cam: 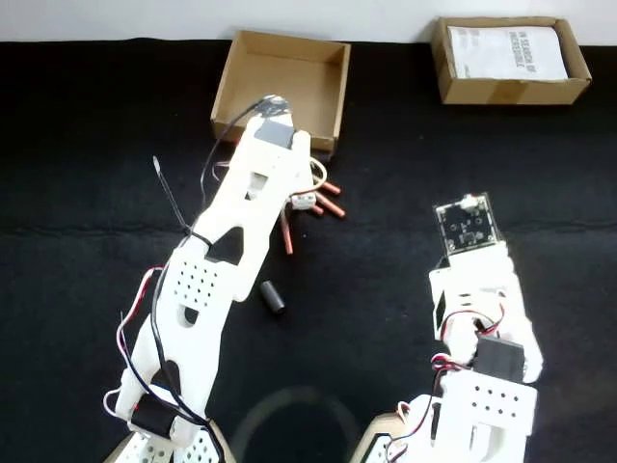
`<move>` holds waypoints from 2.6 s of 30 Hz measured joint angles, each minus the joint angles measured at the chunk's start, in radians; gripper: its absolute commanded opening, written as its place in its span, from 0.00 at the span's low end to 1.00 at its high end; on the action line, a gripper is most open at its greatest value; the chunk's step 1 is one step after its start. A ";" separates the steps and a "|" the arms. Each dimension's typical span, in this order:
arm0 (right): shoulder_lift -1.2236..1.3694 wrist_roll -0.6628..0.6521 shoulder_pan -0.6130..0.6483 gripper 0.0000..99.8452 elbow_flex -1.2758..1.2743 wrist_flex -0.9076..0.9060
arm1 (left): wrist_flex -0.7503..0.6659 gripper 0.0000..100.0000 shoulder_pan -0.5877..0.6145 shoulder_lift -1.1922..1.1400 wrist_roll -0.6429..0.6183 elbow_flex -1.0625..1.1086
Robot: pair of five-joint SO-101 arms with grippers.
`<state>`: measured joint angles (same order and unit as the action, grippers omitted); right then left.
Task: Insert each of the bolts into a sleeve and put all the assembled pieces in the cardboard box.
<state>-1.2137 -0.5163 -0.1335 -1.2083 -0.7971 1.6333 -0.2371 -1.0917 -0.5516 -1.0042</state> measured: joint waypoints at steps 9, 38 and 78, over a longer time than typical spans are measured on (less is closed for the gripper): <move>0.002 0.000 0.080 0.01 -0.081 0.144 | 0.106 0.01 0.009 0.041 0.137 -0.189; -0.394 0.738 0.549 0.01 0.011 0.140 | 0.126 0.01 -0.043 1.413 0.258 0.697; -0.605 0.689 0.575 0.01 0.012 -0.216 | -0.916 0.01 -0.405 1.852 0.256 1.487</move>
<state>-1.8182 0.1726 0.4419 -1.1960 -1.0134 0.7173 -0.6421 0.7603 -0.2954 0.4826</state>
